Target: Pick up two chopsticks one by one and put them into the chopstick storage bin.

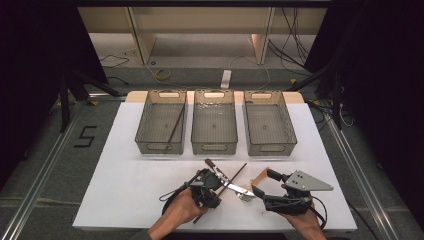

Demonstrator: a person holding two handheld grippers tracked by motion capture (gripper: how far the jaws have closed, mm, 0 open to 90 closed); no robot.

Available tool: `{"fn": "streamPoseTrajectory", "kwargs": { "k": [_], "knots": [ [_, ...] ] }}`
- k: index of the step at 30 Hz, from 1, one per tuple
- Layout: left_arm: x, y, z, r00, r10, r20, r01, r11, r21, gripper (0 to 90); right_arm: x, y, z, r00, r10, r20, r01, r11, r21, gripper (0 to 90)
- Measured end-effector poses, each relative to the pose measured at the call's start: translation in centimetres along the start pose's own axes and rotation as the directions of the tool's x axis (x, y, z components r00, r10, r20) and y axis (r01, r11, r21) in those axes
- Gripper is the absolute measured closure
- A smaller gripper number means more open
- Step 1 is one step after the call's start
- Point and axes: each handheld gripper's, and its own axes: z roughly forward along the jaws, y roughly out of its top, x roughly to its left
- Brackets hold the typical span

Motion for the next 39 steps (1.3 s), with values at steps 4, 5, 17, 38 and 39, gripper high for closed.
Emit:
{"fn": "streamPoseTrajectory", "kwargs": {
  "k": [4, 5, 17, 38, 39],
  "knots": [
    [-0.2, 0.0, 0.0, 0.9995, 0.019, -0.024, -0.019, 0.9998, -0.002, 75.9, 0.0, 0.0, 0.0, 1.0000, 0.005, -0.003, -0.005, 1.0000, 0.003, 26.2],
    [-0.2, 0.0, 0.0, 0.9994, 0.021, -0.027, -0.021, 0.9998, -0.004, 77.0, 0.0, 0.0, 0.0, 1.0000, 0.002, -0.002, -0.002, 1.0000, 0.002, 26.2],
    [0.2, 0.0, 0.0, 0.9999, -0.004, -0.015, 0.004, 0.9999, -0.010, 84.3, 0.0, 0.0, 0.0, 1.0000, -0.001, -0.001, 0.001, 1.0000, 0.003, 26.3],
    [3.0, 0.2, -3.9, 0.9985, -0.050, 0.020, 0.052, 0.9920, -0.115, 84.6, -0.1, 0.0, -0.1, 1.0000, 0.005, -0.003, -0.005, 1.0000, -0.001, 26.3],
    [3.2, 0.2, -4.0, 0.9982, -0.057, 0.020, 0.059, 0.9910, -0.120, 84.6, -0.1, 0.0, -0.1, 1.0000, 0.005, -0.003, -0.005, 1.0000, 0.002, 26.2]
  ]
}}
